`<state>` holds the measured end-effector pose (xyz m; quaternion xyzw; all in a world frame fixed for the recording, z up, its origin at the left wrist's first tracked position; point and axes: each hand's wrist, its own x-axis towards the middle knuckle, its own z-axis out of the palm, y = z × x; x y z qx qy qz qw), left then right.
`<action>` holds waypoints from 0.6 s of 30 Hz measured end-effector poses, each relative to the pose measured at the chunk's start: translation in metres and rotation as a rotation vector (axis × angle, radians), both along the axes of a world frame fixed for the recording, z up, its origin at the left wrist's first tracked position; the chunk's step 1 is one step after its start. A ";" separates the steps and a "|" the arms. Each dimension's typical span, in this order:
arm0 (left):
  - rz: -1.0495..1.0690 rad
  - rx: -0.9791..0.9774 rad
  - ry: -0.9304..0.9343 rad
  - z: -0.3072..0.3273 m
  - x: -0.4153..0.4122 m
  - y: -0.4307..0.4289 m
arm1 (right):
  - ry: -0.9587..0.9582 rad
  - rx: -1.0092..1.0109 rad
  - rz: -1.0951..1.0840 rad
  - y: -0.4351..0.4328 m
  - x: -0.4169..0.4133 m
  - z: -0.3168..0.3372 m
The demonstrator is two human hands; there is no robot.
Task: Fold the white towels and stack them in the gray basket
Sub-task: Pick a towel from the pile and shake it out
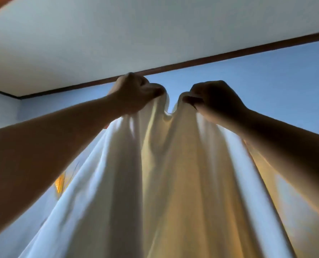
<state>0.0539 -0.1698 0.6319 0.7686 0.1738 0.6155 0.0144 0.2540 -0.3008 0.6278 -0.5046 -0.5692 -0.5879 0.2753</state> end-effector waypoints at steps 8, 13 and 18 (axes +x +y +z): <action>-0.388 -0.011 0.165 -0.027 0.003 -0.110 | 0.169 0.018 0.125 -0.132 -0.043 -0.012; -0.746 -0.041 0.358 -0.076 0.004 -0.178 | 0.389 0.009 0.070 -0.207 -0.074 -0.035; -1.131 -0.246 0.353 -0.127 0.015 -0.241 | 0.624 -0.036 0.045 -0.281 -0.092 -0.074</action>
